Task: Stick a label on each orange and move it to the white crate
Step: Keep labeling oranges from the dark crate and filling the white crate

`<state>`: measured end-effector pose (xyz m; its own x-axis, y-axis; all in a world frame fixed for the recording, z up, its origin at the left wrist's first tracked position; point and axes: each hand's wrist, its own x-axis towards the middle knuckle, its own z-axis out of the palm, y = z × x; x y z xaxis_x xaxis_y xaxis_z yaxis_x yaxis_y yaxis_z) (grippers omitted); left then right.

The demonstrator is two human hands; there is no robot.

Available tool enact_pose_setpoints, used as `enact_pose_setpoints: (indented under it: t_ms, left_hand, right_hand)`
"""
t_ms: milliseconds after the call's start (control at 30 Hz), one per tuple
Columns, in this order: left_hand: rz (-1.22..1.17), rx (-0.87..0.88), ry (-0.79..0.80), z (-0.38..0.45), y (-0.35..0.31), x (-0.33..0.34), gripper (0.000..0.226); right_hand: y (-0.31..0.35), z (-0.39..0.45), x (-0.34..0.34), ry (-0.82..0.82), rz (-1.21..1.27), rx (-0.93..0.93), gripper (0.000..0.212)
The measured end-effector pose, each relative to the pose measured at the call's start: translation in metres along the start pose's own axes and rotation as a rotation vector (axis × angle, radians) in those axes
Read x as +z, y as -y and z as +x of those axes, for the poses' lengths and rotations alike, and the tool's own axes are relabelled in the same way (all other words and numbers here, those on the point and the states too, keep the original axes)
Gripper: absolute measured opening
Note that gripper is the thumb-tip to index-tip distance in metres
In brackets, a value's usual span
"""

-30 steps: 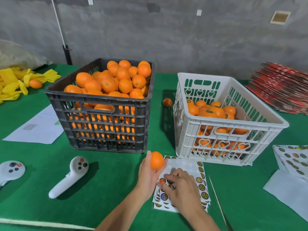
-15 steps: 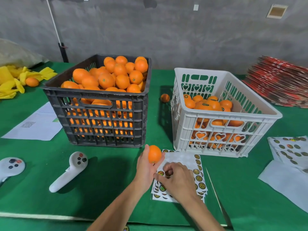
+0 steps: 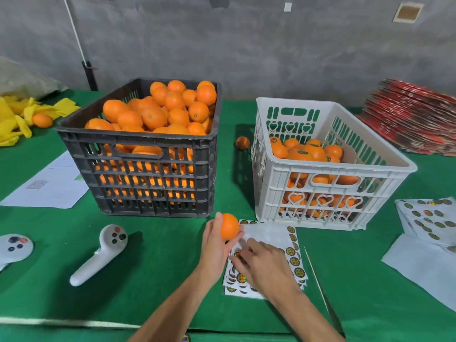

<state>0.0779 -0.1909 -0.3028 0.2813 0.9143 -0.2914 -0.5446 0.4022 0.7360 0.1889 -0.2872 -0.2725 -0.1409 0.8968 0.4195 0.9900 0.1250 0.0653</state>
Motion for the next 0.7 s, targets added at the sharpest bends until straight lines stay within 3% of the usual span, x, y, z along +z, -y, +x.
enact_pose_setpoints:
  t_ms: [200,367,467,700]
  left_hand:
    - [0.001,0.0,0.018,-0.001,-0.001,0.0,0.056]
    - [-0.002,-0.004,0.025,-0.001,-0.001,-0.001,0.066]
    - [-0.002,-0.01,0.022,-0.001,-0.001,-0.002,0.064]
    - [-0.029,-0.034,0.013,-0.002,-0.002,0.001,0.067]
  right_hand:
    - [-0.006,0.006,-0.003,0.079,0.056,-0.103,0.023]
    - [-0.034,0.007,-0.005,0.386,0.472,-0.055,0.053]
    - [-0.042,0.012,-0.003,0.39,0.62,-0.074,0.053]
    - [-0.046,0.012,0.009,0.355,0.694,-0.09,0.035]
